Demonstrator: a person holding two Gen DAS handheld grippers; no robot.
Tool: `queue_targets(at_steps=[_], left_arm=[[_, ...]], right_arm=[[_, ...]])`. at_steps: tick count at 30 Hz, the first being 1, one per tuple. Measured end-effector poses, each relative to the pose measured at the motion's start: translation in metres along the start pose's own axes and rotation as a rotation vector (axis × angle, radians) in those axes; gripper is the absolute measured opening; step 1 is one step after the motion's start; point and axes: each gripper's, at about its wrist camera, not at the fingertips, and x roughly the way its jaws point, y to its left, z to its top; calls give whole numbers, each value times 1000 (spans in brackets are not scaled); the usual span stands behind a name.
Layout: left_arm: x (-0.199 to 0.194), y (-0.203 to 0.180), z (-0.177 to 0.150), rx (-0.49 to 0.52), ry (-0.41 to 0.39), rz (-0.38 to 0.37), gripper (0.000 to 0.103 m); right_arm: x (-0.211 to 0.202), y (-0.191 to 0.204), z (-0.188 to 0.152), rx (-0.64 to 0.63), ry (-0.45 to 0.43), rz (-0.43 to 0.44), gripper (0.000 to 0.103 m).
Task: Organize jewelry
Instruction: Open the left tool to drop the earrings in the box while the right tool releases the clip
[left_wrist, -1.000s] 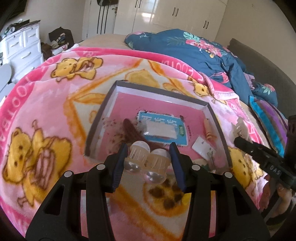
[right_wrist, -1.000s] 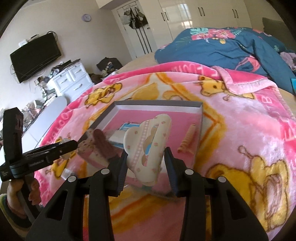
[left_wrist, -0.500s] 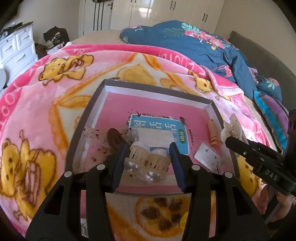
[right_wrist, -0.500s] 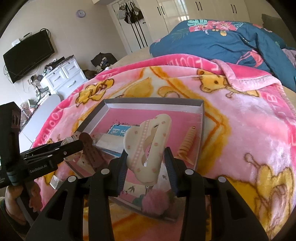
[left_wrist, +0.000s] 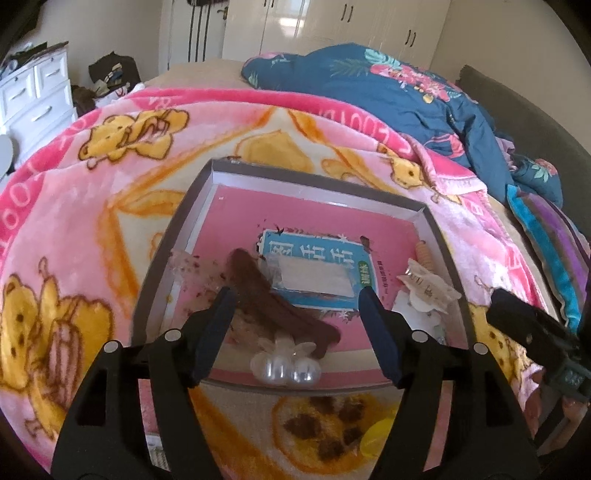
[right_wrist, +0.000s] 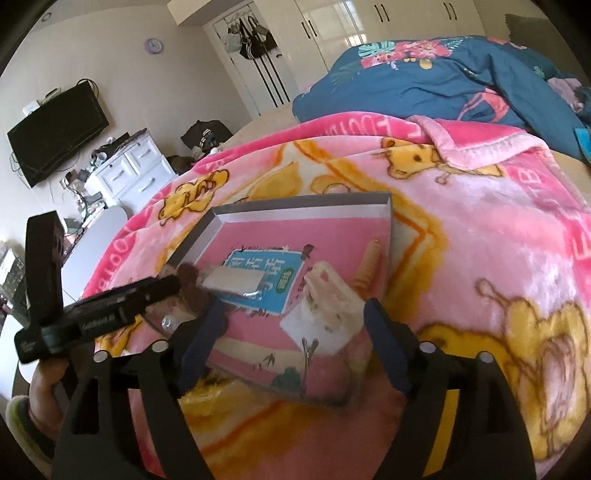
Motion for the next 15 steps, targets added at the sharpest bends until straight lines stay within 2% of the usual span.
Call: queue_targets(at_steps=[7,15], left_arm=[[-30,6,-7,-19,-50,15,80],[-60,28,-31,-45,-62,75,86]], right_arm=[[-29,11,-14,-16,-4,37,85],[-41,32,-29,-35,20,89,87]])
